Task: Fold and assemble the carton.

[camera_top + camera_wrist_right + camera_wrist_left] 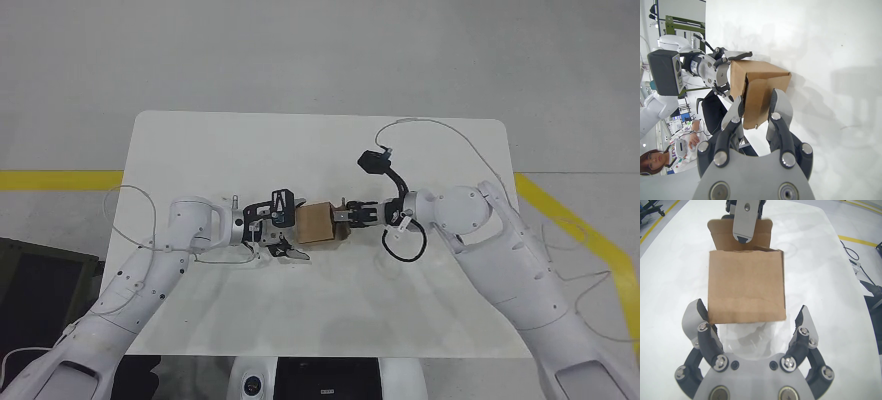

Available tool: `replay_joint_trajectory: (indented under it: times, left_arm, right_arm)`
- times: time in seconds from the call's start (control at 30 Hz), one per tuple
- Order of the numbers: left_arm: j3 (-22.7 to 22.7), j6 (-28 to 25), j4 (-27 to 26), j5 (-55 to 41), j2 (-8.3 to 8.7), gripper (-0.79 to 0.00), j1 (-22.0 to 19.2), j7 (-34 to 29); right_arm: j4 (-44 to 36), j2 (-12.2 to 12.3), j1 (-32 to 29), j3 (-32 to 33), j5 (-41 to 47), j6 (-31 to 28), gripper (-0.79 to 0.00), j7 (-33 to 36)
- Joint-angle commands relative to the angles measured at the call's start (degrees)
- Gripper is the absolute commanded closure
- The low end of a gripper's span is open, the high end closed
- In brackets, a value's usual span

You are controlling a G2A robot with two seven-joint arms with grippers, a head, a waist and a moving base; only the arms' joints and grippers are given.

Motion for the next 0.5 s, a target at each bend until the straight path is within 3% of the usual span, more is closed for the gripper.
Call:
replay_joint_trajectory:
  times: [0.0,0.47]
  left_arm:
    - [-0.03,0.00,0.00,0.06,-0.01,-0.785,0.03,0.02]
    - [0.04,0.20,-0.02,1.51,-0.13,-0.785,0.19,0.33]
  right_arm:
    - [0.55,-0.19,0.11,-0.51,0.50,-0.53,-0.274,-0.48]
    - [3.80,-0.79,-2.96,-0.50,6.81,-8.01,-0.280,-5.89]
